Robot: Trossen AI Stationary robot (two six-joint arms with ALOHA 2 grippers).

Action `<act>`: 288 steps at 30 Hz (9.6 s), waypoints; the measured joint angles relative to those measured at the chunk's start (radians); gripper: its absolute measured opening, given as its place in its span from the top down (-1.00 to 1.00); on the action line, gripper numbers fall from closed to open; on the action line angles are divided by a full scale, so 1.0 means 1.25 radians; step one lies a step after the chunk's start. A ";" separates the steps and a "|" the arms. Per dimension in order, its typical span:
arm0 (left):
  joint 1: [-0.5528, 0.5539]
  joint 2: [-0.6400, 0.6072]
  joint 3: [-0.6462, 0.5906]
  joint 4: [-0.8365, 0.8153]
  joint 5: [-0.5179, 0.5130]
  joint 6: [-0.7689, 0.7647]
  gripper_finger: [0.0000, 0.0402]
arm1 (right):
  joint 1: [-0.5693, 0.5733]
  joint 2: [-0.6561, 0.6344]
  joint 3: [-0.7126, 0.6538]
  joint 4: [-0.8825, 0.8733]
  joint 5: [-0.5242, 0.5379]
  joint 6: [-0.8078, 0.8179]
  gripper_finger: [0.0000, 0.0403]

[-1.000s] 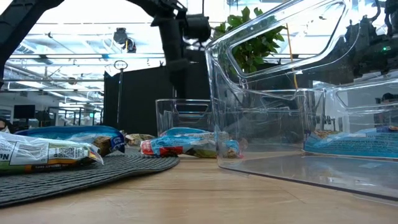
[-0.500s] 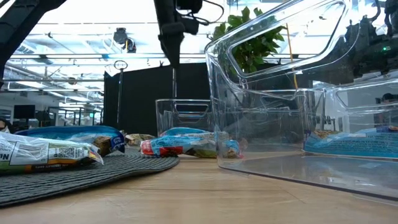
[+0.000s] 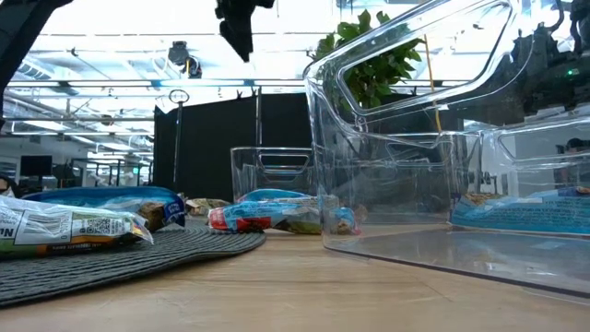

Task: Pick and place Granola Bars by type
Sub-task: Put the red granola bar into the top transparent bin

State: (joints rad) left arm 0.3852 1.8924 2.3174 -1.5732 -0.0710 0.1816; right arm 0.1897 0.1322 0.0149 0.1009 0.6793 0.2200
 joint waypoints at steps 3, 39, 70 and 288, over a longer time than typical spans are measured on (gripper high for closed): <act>-0.030 -0.020 0.000 0.002 0.000 -0.009 -0.41 | 0.000 0.000 0.000 0.000 0.000 0.000 -0.11; -0.397 -0.180 -0.256 0.047 0.071 -0.154 -0.39 | 0.000 0.000 0.000 0.000 0.000 0.000 -0.11; -0.472 -0.181 -0.798 0.593 0.061 -0.382 -0.38 | 0.000 0.000 0.000 0.000 0.000 0.000 -0.11; 0.044 -0.030 -0.510 0.467 0.043 0.131 0.97 | 0.000 0.005 0.000 0.000 0.000 0.000 -0.11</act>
State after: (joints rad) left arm 0.4397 1.8554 1.6794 -0.9894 -0.0172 0.3453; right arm 0.1897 0.1388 0.0147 0.1009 0.6793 0.2203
